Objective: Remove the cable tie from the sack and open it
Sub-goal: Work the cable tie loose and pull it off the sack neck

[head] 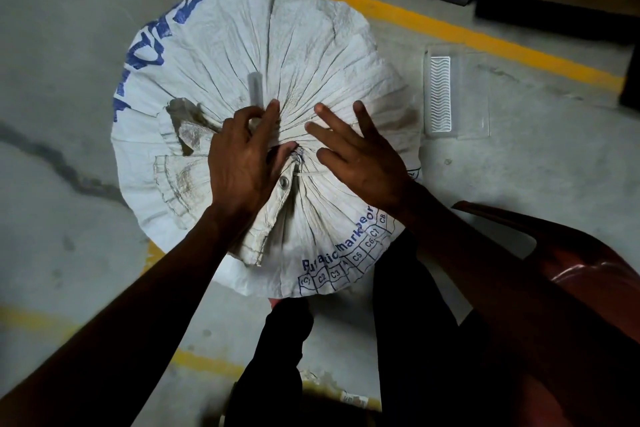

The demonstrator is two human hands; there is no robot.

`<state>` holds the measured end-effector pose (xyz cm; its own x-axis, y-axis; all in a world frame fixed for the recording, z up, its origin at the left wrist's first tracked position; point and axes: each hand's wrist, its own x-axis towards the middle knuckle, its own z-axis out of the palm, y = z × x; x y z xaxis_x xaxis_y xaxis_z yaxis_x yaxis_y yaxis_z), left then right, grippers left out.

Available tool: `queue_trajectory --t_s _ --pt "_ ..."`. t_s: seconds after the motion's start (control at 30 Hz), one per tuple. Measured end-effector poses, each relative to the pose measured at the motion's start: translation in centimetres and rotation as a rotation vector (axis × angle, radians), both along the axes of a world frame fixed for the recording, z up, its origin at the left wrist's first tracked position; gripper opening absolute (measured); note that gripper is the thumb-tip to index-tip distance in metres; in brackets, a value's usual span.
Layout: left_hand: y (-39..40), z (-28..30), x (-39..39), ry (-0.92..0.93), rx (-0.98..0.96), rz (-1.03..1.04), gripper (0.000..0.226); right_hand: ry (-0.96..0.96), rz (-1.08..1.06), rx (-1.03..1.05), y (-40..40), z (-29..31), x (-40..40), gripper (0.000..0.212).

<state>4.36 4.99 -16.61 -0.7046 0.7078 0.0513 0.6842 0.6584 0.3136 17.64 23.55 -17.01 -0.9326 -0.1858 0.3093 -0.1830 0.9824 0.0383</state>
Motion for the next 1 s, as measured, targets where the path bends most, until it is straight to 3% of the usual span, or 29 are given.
queue_trajectory --t_s 0.13,0.27,0.4,0.57,0.7,0.8,0.9,1.0 --pt "-0.1 0.9 0.2 0.030 -0.129 0.038 0.067 -0.035 0.128 -0.022 0.0 0.2 -0.5 0.018" --pt "0.4 1.6 0.4 0.050 -0.182 0.004 0.078 -0.194 0.088 -0.042 -1.9 -0.9 -0.8 0.009" --pt "0.5 2.3 0.3 0.055 -0.268 0.039 0.094 -0.357 0.038 -0.222 -3.7 -1.3 -0.6 0.016" --pt "0.3 3.3 -0.5 0.069 -0.360 0.008 0.078 -0.520 0.078 -0.457 -6.0 -1.1 0.4 0.046" --pt "0.3 2.6 -1.2 -0.046 -0.136 -0.147 0.066 -0.674 0.085 -0.534 -7.4 -1.5 0.9 0.053" --pt "0.8 2.4 -1.1 -0.026 -0.020 -0.296 0.051 -0.648 0.054 -0.599 -7.3 -1.4 0.8 0.057" --pt "0.5 1.9 -1.0 -0.027 0.058 -0.418 0.026 -0.624 0.042 -0.545 -6.9 -1.0 1.0 0.047" --pt "-0.3 1.3 -1.3 -0.139 0.057 -0.417 0.043 -0.638 0.032 -0.495 -5.5 -1.3 2.2 0.042"
